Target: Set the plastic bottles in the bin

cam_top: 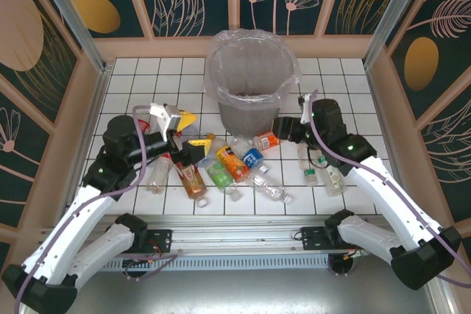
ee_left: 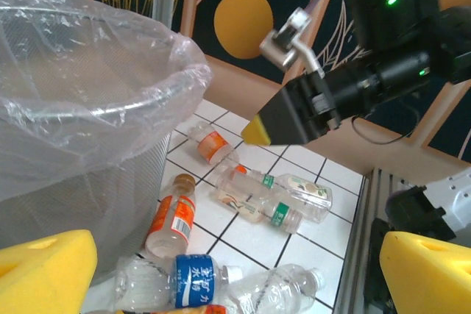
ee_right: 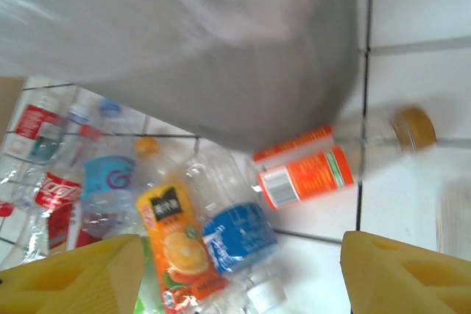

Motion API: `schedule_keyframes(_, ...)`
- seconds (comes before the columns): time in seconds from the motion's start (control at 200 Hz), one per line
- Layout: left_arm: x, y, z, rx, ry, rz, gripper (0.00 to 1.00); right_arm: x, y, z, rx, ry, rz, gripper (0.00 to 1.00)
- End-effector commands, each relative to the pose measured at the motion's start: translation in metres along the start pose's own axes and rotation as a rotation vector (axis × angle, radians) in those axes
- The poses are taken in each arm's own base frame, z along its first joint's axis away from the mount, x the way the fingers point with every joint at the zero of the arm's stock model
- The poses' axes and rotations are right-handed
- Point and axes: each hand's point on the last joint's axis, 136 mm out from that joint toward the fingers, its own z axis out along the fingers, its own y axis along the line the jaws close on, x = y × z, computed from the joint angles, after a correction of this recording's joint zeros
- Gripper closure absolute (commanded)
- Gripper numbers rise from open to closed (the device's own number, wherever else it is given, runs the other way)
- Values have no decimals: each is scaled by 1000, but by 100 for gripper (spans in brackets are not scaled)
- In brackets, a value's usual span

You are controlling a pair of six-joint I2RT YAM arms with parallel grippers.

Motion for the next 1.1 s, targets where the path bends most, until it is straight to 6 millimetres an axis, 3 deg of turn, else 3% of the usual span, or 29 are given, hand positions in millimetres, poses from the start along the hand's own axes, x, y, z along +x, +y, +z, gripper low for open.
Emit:
schedule_keyframes(0.0,0,-7,-2,36,-40,-17,1,-1,-13,6,21,-90,184,28)
schedule_keyframes(0.38,2,-8,-4,43,-68,-44,1,26,-49,54,16,-187,566,20)
schedule_keyframes(1.096,6,-7,-6,31,-72,-61,2,35,-56,132,25,-149,709,16)
